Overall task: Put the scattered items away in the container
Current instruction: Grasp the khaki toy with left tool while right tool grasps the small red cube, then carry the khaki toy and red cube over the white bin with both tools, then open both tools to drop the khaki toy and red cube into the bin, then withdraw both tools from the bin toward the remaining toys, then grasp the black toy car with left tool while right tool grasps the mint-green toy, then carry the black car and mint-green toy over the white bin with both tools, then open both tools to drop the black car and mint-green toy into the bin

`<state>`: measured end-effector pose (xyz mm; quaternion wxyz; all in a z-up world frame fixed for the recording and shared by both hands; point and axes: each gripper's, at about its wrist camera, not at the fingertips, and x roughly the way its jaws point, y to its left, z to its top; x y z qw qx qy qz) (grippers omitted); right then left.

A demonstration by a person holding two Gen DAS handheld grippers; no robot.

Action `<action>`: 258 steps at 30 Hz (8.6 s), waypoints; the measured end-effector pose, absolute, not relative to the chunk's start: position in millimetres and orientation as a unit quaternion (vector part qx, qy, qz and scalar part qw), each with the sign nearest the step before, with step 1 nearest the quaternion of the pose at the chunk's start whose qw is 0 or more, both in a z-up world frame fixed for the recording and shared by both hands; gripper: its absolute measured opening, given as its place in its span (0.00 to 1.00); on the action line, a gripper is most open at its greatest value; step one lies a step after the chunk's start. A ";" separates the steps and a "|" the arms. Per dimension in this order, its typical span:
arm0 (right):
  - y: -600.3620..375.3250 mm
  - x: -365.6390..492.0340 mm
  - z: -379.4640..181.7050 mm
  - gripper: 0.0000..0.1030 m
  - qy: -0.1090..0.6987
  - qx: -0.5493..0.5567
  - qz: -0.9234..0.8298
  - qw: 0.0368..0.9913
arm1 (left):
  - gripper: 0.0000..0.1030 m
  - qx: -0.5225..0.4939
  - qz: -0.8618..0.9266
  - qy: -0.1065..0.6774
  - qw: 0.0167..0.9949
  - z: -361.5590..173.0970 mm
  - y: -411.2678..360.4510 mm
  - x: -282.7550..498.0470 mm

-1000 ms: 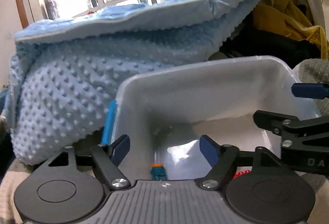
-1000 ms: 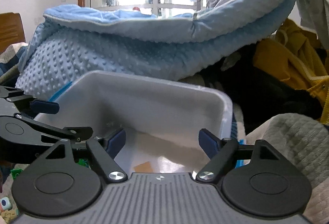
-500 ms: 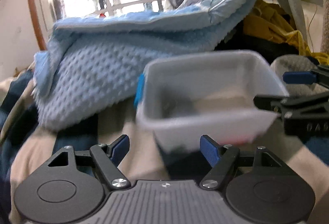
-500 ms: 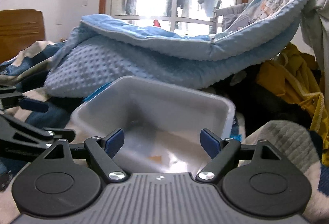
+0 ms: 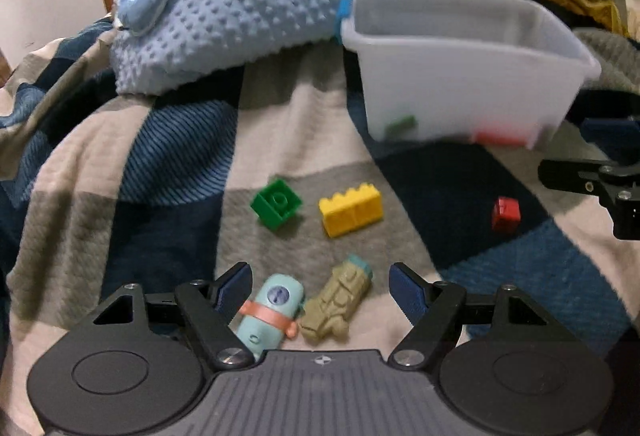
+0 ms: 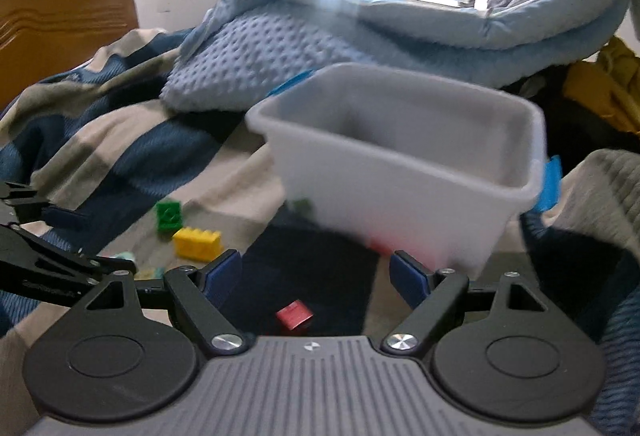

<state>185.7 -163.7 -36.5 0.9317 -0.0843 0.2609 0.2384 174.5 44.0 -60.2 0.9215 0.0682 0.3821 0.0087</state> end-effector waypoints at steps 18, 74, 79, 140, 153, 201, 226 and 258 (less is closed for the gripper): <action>-143.3 203.5 -84.9 0.72 0.301 -0.098 0.243 0.917 | 0.65 0.094 -0.034 0.400 0.911 -101.0 32.9 196.0; -200.5 200.9 39.9 0.29 0.203 -0.054 0.201 0.957 | 0.28 0.167 -0.032 0.281 0.945 50.7 -49.0 211.0; -211.9 229.0 48.8 0.29 0.193 -0.050 0.188 0.962 | 0.28 0.162 -0.041 0.267 0.949 59.5 -63.0 245.3; -122.5 169.0 -41.6 0.61 0.300 -0.056 0.267 0.914 | 0.77 0.058 0.050 0.378 0.923 -46.3 55.5 135.5; -62.0 153.3 -54.5 0.60 0.298 -0.098 0.330 0.890 | 0.69 0.027 0.082 0.399 0.913 -69.2 106.5 129.1; -93.7 143.1 -25.9 0.15 0.267 -0.076 0.287 0.917 | 0.32 0.084 -0.001 0.376 0.923 -30.0 56.8 134.8; -199.9 206.8 44.4 0.15 0.192 -0.038 0.185 0.963 | 0.32 0.140 -0.058 0.309 0.939 39.2 -48.9 211.8; -218.4 302.3 15.8 0.60 0.207 -0.050 0.146 0.966 | 0.71 0.144 -0.044 0.324 0.934 17.1 -71.2 353.9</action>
